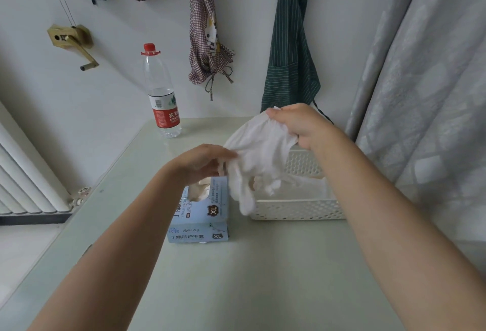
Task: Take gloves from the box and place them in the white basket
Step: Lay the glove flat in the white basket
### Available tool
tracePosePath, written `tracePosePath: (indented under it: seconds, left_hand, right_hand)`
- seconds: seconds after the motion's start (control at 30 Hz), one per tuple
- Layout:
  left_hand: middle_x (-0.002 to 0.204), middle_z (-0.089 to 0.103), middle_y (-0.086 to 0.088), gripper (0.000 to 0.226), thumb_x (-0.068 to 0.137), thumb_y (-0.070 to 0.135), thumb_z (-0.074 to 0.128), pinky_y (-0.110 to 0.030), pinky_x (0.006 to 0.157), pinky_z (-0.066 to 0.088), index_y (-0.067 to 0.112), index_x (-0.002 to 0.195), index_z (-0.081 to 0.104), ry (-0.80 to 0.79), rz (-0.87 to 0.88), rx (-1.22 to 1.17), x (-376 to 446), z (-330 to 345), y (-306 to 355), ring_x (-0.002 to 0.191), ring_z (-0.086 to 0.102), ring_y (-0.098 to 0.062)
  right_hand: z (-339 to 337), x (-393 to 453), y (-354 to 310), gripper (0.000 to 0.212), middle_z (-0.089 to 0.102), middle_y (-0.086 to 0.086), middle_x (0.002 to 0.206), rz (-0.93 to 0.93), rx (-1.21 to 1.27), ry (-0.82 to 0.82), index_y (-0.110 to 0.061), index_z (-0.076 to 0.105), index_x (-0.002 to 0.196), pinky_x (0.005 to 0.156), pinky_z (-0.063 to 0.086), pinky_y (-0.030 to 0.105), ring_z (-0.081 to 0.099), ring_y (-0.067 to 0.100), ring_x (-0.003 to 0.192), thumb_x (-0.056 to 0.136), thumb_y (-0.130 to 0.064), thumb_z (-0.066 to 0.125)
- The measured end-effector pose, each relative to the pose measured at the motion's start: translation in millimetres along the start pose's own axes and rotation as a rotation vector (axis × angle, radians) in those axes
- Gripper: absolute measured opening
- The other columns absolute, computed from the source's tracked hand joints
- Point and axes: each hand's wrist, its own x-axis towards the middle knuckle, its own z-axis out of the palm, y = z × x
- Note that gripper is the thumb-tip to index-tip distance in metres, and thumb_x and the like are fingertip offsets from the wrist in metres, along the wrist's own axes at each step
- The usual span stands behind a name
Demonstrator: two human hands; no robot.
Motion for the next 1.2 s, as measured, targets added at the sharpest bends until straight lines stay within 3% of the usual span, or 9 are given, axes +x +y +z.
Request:
tracePosePath:
  seconds: [0.1,0.27,0.37,0.47,0.63,0.8,0.97,1.07,1.2]
  left_hand:
    - [0.081,0.067,-0.013,0.021,0.087,0.017,0.067,-0.029,0.065,0.054,-0.002,0.095,0.064,0.132,0.013,-0.077,6.7,-4.4,14.7,0.071,0.064,-0.024]
    - [0.086,0.064,-0.003,0.018,0.079,0.026,0.079,-0.024,0.059,0.049,0.017,0.092,0.069,0.390,0.012,0.579,49.7,34.4,29.1,0.068,0.059,-0.017]
    - [0.105,0.058,-0.003,0.036,0.078,0.026,0.079,-0.026,0.072,0.046,0.021,0.110,0.064,0.361,0.105,0.959,78.2,61.7,11.3,0.086,0.062,-0.023]
    - [0.108,0.055,-0.003,0.029,0.082,0.026,0.073,-0.032,0.084,0.048,0.025,0.110,0.067,0.289,0.233,1.159,91.7,84.0,-7.9,0.099,0.058,-0.022]
    - [0.101,0.051,0.003,0.019,0.084,0.037,0.069,-0.036,0.094,0.043,0.030,0.102,0.068,0.198,0.268,1.339,89.1,98.6,-24.6,0.102,0.051,-0.019]
    - [0.112,0.057,0.005,0.019,0.086,0.037,0.064,-0.041,0.105,0.034,0.036,0.106,0.066,0.174,0.242,1.445,91.8,101.5,-32.4,0.112,0.053,-0.017]
    - [0.117,0.060,0.003,0.019,0.090,0.024,0.061,-0.037,0.100,0.045,0.026,0.107,0.068,0.092,0.131,1.429,93.5,105.6,-39.2,0.111,0.058,-0.018]
    - [0.113,0.066,0.003,0.022,0.093,0.031,0.054,-0.037,0.097,0.047,0.020,0.104,0.070,0.130,0.112,1.465,94.5,110.4,-37.8,0.108,0.061,-0.019]
    - [0.128,0.056,0.000,0.048,0.087,0.058,0.061,-0.034,0.099,0.042,0.024,0.120,0.061,-0.062,-0.028,1.334,91.4,121.1,-34.7,0.119,0.052,-0.022]
  right_hand:
    - [-14.5,0.7,15.2,0.011,0.066,0.010,0.095,0.140,0.128,0.041,-0.009,0.063,0.088,0.070,0.055,0.035,0.065,0.024,0.078,0.094,-0.018,0.064]
    - [-44.0,7.7,78.2,0.010,0.064,0.017,0.096,0.297,0.108,0.191,-0.005,0.060,0.092,0.065,0.055,0.038,0.064,0.029,0.077,0.091,-0.013,0.066]
    - [-55.2,2.3,112.0,0.012,0.061,0.017,0.076,0.351,-0.074,0.225,-0.005,0.058,0.085,0.054,0.048,0.028,0.061,0.027,0.063,0.093,-0.014,0.062]
    - [-64.8,-1.4,130.1,0.026,0.048,0.012,0.055,0.325,-0.186,0.219,-0.008,0.051,0.071,0.042,0.032,0.018,0.042,0.019,0.042,0.096,-0.012,0.055]
    - [-67.1,3.5,132.8,0.018,0.051,0.005,0.063,0.202,-0.366,0.227,-0.014,0.053,0.080,0.054,0.034,0.026,0.049,0.023,0.058,0.097,-0.017,0.054]
    - [-74.7,-1.5,138.6,0.044,0.041,0.003,0.069,0.046,-0.828,0.347,-0.019,0.025,0.061,0.066,0.029,0.027,0.050,0.029,0.080,0.098,-0.012,0.049]
    - [-76.3,-6.4,139.4,0.016,0.064,0.013,0.109,0.008,-1.091,0.317,-0.005,0.059,0.105,0.069,0.036,0.030,0.061,0.033,0.101,0.098,-0.004,0.044]
    - [-78.2,-9.0,137.1,0.023,0.064,0.013,0.108,0.000,-1.201,0.271,-0.004,0.059,0.105,0.067,0.037,0.031,0.061,0.031,0.097,0.093,0.005,0.041]
    - [-76.0,-12.3,130.8,0.031,0.063,0.011,0.108,-0.021,-1.354,0.214,-0.004,0.061,0.104,0.067,0.040,0.031,0.062,0.029,0.096,0.085,0.013,0.044]
